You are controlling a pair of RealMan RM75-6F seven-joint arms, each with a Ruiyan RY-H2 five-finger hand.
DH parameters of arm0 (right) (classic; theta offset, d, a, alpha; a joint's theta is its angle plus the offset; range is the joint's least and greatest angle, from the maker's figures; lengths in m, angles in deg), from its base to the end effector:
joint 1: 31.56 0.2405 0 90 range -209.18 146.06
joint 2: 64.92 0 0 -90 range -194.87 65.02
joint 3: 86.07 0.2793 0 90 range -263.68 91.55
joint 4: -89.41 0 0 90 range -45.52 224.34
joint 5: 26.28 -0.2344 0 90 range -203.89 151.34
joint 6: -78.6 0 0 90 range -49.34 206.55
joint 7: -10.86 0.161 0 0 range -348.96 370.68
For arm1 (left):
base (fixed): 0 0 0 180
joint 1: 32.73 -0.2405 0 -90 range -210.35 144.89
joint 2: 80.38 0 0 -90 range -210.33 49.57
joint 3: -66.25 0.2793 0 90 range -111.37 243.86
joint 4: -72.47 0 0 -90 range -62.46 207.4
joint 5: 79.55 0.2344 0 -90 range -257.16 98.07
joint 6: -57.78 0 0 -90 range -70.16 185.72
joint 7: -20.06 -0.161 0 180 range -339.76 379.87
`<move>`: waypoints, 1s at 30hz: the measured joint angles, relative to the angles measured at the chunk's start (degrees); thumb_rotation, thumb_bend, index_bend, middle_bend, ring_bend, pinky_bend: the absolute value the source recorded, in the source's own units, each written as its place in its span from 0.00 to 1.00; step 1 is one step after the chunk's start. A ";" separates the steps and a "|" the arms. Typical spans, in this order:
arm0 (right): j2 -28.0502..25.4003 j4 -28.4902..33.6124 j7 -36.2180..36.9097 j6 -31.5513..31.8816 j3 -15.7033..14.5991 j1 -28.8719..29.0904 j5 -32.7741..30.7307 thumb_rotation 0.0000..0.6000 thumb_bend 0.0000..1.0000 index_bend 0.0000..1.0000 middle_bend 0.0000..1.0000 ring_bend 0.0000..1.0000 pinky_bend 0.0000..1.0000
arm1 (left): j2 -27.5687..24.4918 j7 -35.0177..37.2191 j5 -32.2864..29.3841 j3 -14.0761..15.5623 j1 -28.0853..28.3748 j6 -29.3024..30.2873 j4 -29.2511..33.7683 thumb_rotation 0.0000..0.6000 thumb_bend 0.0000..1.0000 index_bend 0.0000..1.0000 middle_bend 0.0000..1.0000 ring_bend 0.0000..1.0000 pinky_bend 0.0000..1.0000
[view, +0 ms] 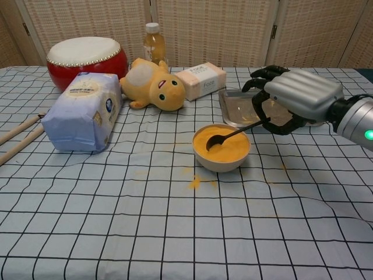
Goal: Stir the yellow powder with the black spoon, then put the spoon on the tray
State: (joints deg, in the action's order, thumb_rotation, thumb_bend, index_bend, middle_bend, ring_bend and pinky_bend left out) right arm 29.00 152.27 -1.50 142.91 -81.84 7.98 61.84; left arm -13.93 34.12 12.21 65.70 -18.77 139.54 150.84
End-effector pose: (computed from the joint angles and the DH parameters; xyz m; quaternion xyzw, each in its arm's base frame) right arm -0.2067 -0.3838 -0.0449 0.7912 -0.1836 0.3769 0.4452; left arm -0.3490 0.2534 0.1402 -0.6572 -0.3621 -0.4223 0.5086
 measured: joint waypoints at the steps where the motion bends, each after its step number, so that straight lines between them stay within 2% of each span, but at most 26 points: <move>1: -0.42 0.56 -0.13 -0.02 0.05 -0.13 -0.17 1.00 0.48 0.84 0.16 0.00 0.04 | 0.00 -0.07 0.02 0.01 -0.01 0.02 0.04 1.00 0.45 0.00 0.00 0.00 0.19; 5: -0.36 0.32 -1.19 0.83 0.90 -0.28 -0.53 1.00 0.48 0.84 0.17 0.00 0.04 | 0.00 -0.25 0.08 0.05 -0.01 0.05 0.17 1.00 0.45 0.00 0.00 0.00 0.19; 12: 3.20 -5.46 -1.32 1.37 2.59 0.88 -0.97 1.00 0.48 0.84 0.17 0.00 0.05 | -0.04 0.04 -0.15 0.01 0.06 -0.19 -0.03 1.00 0.45 0.00 0.00 0.00 0.19; 19: 6.63 -11.12 -0.19 0.64 2.13 1.96 -0.38 1.00 0.48 0.84 0.17 0.00 0.05 | -0.04 0.27 -0.13 0.03 0.11 -0.26 -0.21 1.00 0.45 0.00 0.00 0.00 0.19; 24: 6.57 -11.31 0.38 1.44 0.76 1.33 0.65 1.00 0.48 0.85 0.17 0.00 0.05 | 0.01 0.14 -0.14 0.04 0.09 -0.21 -0.16 1.00 0.45 0.00 0.00 0.00 0.19; 30: 4.78 -8.30 0.07 2.47 -0.02 0.18 1.11 1.00 0.48 0.86 0.18 0.00 0.05 | 0.06 -0.30 0.05 0.11 0.06 -0.05 0.04 1.00 0.45 0.00 0.00 0.00 0.19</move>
State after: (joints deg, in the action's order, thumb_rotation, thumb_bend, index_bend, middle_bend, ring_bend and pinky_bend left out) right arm 33.78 143.97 -1.43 145.38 -81.86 8.16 62.95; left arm -13.87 33.82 12.26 65.80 -18.71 139.49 150.88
